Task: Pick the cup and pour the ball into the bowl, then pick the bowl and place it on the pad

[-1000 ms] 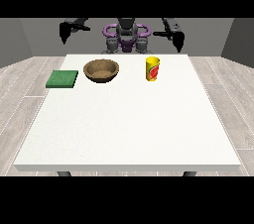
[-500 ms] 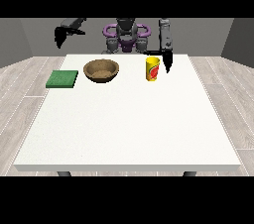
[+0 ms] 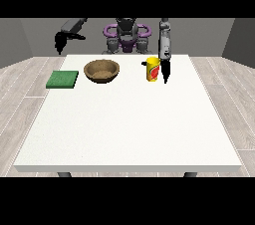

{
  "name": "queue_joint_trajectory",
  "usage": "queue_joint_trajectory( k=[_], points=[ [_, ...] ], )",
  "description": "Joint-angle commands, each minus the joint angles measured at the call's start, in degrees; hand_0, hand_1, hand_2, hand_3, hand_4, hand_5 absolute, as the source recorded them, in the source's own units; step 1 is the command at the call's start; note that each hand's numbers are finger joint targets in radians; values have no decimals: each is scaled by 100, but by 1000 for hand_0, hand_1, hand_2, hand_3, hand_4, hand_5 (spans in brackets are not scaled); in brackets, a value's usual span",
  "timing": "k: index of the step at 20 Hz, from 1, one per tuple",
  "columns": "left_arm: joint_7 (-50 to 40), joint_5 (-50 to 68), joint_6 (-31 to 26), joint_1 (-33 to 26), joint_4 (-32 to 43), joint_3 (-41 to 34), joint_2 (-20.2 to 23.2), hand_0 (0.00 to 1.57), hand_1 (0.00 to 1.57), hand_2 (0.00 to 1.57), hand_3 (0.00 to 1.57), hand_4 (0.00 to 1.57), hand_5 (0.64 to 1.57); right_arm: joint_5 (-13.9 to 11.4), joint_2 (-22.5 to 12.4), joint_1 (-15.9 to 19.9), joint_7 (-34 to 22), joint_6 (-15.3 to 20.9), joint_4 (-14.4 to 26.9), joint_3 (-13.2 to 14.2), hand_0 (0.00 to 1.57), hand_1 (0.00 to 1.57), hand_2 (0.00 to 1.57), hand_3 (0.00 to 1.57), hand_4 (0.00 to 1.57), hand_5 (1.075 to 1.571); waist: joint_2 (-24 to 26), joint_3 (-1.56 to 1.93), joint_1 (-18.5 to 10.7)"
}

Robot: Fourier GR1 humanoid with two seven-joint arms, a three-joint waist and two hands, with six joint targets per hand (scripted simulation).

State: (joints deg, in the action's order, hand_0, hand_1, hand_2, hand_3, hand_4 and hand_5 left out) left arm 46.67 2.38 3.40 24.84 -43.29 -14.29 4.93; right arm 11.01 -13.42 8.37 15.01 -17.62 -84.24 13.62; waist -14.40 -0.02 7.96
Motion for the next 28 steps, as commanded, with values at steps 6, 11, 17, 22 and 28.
queue_joint_trajectory(
  k=[6, 11, 17, 22, 28],
  points=[
    [527, 42, 114, 790, 1148, -191, 230, 0, 0, 0, 0, 0, 1559, -170, 164, 304, 124, 251, 41, -96, 0, 0, 0, 0, 0, 1571, -283, -2, 54],
    [1045, -749, 1676, 198, 1088, 126, -44, 1299, 1299, 1571, 1571, 1428, 1255, 253, -373, 308, -118, -247, 61, 258, 0, 0, 0, 0, 0, 1570, -248, -1, 359],
    [707, -965, 1822, 235, 1045, 247, 69, 1327, 1327, 1571, 1571, 1500, 1245, 227, -481, 180, -66, -298, 294, 381, 0, 0, 0, 0, 0, 1570, 22, 1, 236],
    [-491, -1860, 2260, 328, 809, 832, 846, 1381, 1381, 1571, 1571, 1571, 1341, 268, -541, 6, -287, -375, 896, 464, 0, 0, 0, 0, 0, 1569, 1027, 19, -127],
    [-2492, -2722, 2035, 1497, 831, 1343, 1817, 1459, 1459, 1571, 1571, 1571, 1282, 134, -516, 53, -188, -394, 1382, 417, 0, 0, 0, 0, 0, 1568, 1336, 20, -190]
  ],
)
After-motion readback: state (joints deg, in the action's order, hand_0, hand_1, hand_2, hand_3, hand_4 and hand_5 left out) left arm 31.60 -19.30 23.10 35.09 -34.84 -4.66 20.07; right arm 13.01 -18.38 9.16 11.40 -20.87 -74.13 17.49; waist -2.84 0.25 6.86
